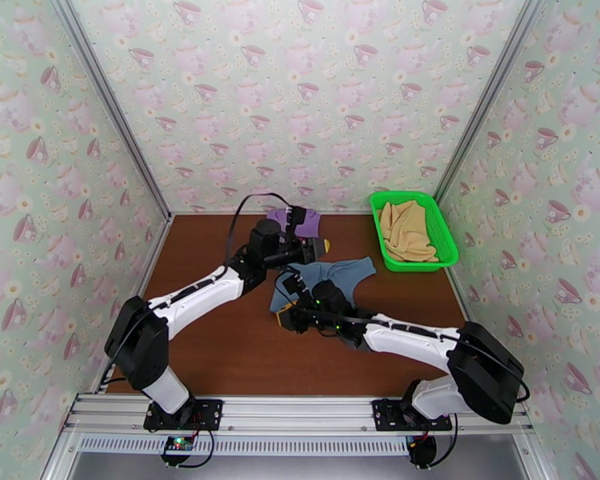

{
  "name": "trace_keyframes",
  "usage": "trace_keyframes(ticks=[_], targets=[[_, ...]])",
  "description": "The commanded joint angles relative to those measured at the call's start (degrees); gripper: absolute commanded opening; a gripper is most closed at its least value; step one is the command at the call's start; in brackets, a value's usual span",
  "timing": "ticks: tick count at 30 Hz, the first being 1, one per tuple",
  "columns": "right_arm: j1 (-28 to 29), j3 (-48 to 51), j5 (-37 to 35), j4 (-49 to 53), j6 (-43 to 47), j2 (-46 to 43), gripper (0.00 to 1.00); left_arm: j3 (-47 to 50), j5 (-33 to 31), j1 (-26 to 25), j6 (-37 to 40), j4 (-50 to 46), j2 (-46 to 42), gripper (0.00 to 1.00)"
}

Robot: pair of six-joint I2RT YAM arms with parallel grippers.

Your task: Fold and stack the mixed laundry pile

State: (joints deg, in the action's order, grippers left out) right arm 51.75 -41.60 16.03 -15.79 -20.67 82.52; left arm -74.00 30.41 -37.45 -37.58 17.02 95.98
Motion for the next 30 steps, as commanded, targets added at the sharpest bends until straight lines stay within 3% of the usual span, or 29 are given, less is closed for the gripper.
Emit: trace_keyframes(ticks=[1,4,6,12,15,18,20,23,26,30], targets=[[1.4,-0.6,0.6,-5.9,-5.4,1.9,0.30,-3.7,11.7,1.2,-6.9,16.9,1.8,0.48],[2.4,-1.3,5.1,-9.2,-5.7,2.2,0.31,-5.1,15.4,1.2,-9.4,23.4,3.4,0.53],[3.1,-2.0,7.7,-9.8,-5.8,1.0,0.31,-6.7,16.8,1.4,-7.2,21.4,3.5,0.56],[4.1,-1.2,11.2,-3.4,-6.1,-6.8,0.32,-11.7,11.0,2.0,16.5,-6.9,-1.4,0.61],[4.1,-1.4,3.9,8.8,-3.6,-12.5,0.36,-12.7,3.5,3.2,20.5,-13.6,-4.1,0.62],[3.6,-5.9,-13.9,31.5,3.9,-17.2,0.39,-12.3,-10.2,4.8,22.1,-20.9,-7.6,0.64],[-0.6,-7.5,-20.9,41.0,8.5,-19.2,0.42,-11.2,-20.7,5.8,21.5,-26.7,-10.5,0.63],[-14.5,-7.3,-13.8,42.0,12.7,-19.8,0.44,-7.3,-29.7,6.0,19.8,-33.9,-15.1,0.60],[-24.4,-9.6,-5.5,38.2,16.0,-14.3,0.42,-0.2,-32.9,5.4,14.9,-38.0,-19.4,0.58],[-28.1,-20.5,-0.9,38.5,19.8,1.6,0.41,11.7,-32.6,3.3,6.9,-36.3,-22.6,0.53]])
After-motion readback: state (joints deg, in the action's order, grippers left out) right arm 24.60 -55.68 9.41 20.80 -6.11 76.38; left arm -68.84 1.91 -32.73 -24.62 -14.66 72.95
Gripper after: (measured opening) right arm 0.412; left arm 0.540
